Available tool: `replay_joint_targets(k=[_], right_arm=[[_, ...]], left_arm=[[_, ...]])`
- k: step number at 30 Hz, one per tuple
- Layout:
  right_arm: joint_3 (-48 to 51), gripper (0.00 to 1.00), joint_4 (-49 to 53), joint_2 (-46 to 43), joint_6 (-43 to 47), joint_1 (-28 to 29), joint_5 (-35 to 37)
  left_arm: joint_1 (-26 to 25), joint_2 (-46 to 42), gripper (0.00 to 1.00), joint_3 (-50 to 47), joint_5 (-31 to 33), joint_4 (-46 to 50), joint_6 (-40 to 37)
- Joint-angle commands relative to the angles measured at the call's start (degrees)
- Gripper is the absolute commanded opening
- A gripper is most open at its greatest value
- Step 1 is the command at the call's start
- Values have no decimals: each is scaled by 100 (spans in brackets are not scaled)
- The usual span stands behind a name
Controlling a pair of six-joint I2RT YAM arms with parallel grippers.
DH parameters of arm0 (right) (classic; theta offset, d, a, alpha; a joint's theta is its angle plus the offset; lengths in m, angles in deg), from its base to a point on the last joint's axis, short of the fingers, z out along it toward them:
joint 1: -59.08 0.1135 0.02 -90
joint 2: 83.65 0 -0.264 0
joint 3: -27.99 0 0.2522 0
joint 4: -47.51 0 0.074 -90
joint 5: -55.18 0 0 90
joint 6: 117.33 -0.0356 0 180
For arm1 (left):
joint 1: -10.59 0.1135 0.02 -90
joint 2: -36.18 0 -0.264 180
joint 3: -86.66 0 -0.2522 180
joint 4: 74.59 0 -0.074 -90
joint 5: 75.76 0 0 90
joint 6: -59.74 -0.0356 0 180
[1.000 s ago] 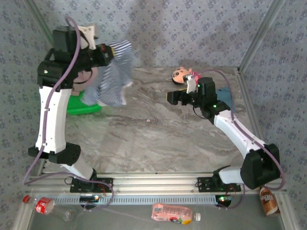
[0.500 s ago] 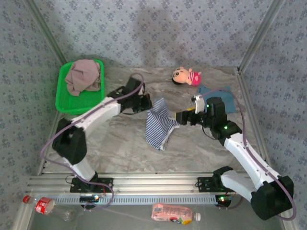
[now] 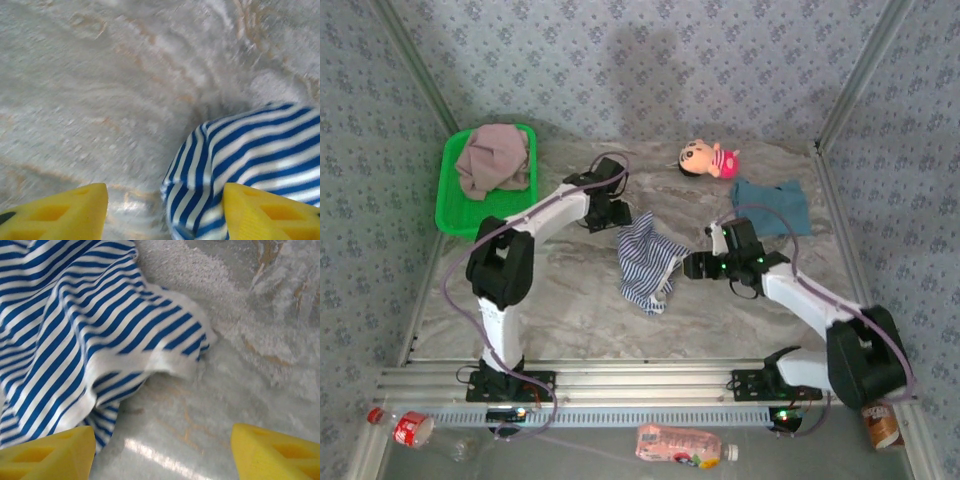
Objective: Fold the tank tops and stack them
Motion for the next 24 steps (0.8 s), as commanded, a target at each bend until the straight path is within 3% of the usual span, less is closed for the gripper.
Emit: replay_joint_targets(k=[1,5,8,13,18,21,24], right_arm=[[-402,73,-619,671,-30,-143,-223],[-722,71,-993,1453,-83,-304,-674],[-809,66,-1236,1827,-269,-384,-881],[-845,38,-1502,2196,-391,-393,-1260],[-755,17,-1476,2069,-364,-470,-1316],[-676,12,-1477,1975,-363,-510,-1385],[-620,7,-1471,1848,-377,-521,-1379]], left_arm=[[-268,-880,68,-276,266,858,99],[-957,-1608,69,-929,279,777,817],[-1589,-1614,69,-1004,379,945,1262],[-2426,-1187,69,-1020,226,828,1641],[-2879,-683,67,-877,165,1134,1674],[-2980,-528,65,-1006,114,992,1670],[-2950,-341,56,-990,256,1021,1572]])
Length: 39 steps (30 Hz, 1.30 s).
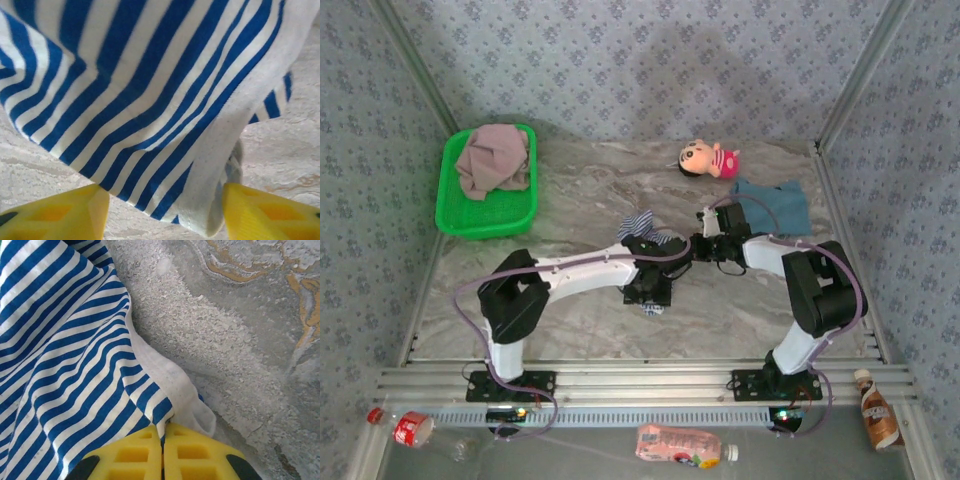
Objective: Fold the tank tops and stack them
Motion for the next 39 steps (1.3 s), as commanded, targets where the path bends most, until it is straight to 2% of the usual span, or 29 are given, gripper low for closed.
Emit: replay_joint_targets(k=[1,7,10,15,18,26,29,33,36,39], right_arm=[[78,7,-28,-310,-6,-28,-132],[135,1,353,-904,160,-38,47],[130,0,618,-1513,256,-59,210],[-152,0,892,-2774,462,-62,556],[-482,0,824,-3411,526,-31,581],[-1307,0,448,-4292,1286,401,635],[-1674,0,689,-4442,1607,701,702],[-2156,0,985,-4779,2152,1437,1108],[-2546,0,1200,-4955,2556,2006,1415],[-2869,0,1387,-4969,2941,2586,1721]], left_arm=[[58,158,51,78,191,281,-80],[306,-38,10,515,627,960,-506],[393,-365,0,732,808,1650,-748],[743,-1203,0,1303,1285,2923,-1181],[1023,-1499,0,2306,1754,3728,-1709],[1316,-1495,0,5243,2488,4390,-3746],[1329,-1350,0,6177,2573,4571,-4186],[1245,-1336,0,7128,2429,4702,-4597],[1063,-1670,0,7166,2675,4418,-4908],[888,-2066,0,6997,2663,3949,-5260]])
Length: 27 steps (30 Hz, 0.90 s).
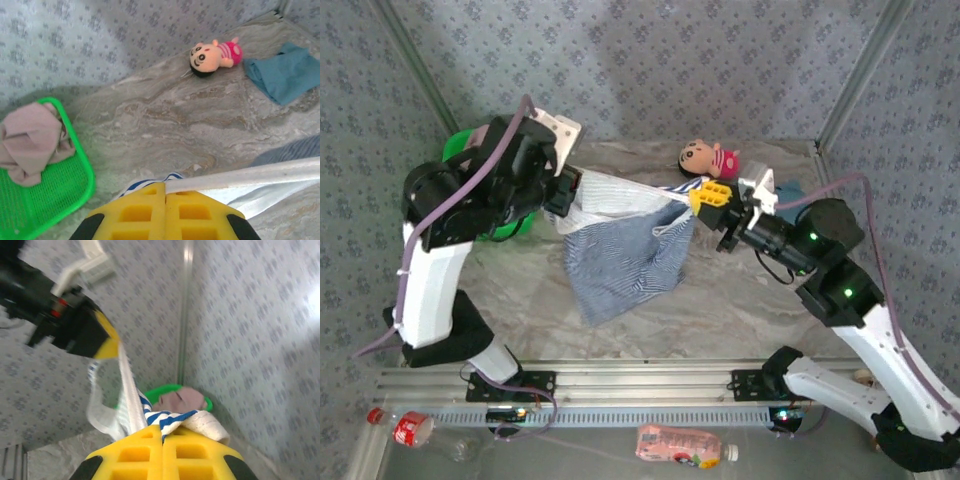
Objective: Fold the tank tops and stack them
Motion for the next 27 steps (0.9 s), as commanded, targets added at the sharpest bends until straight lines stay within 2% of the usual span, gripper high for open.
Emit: replay_joint_targets(k=[1,4,7,9,14,18,22,26,27], right_arm=[[-457,0,307,-107,806,532,757],[-644,0,422,60,1305,962,1257],[-738,0,600,326,1602,946,1461],[-744,0,488,539,1721,596,1481],[-602,0,64,1344,880,-1203,16],[-278,0,-534,2303,652,-1870,-469],[-216,0,-1237,3601,248,-2292,-684],[-671,0,-1149,4755,19,-2364,-332],[-824,1,-1011,5002,3,-2374,-210]], left_arm=[[-90,-603,0,-126,488,-288,-720],[-43,-880,0,-698,790,-1014,-1144],[540,-555,0,-664,610,-1374,-1405],[1011,-184,0,-551,309,-1579,-1606],[2176,1011,0,-543,-937,-2258,-1695],[2561,2150,1,-411,-1390,-2549,-1622],[2651,3381,6,11,-1344,-2901,-1497],[2690,4526,7,620,-684,-3073,-1381],[2704,4730,11,692,-550,-3139,-1307]])
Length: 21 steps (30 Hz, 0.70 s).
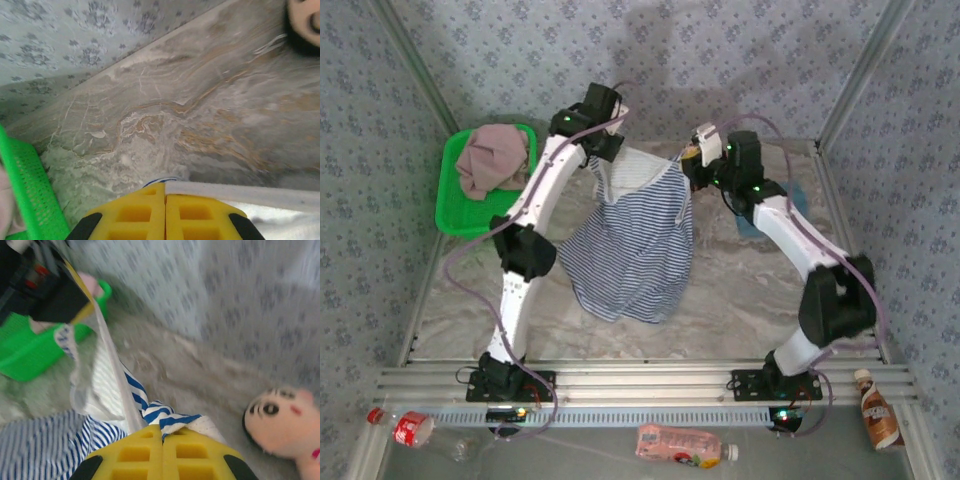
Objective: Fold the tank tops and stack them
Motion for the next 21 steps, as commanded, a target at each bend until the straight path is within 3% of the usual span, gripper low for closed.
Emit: replay_joint_targets(k=[1,4,8,11,13,16,21], right_arm=[[-565,3,20,500,-385,-67,342],[-962,6,589,905,-486,-66,743],[-897,19,944,862,-532,-59,975],[-855,33,1472,703,-529,-62,1186],[-683,34,1778,502,-558,-81,1243],[-407,43,2223,139,-677,-237,1356],[411,51,2771,-878,-999,-233,859]], left_arm=[[143,405,16,475,732,-373,228],[147,725,39,625,679,-342,467],[95,764,56,827,309,291,822],[86,504,59,757,-43,1038,1321],[41,221,60,449,-217,1542,1658],[-79,-639,62,-1243,-160,1580,1954],[60,-2387,62,-4750,-227,513,2781]])
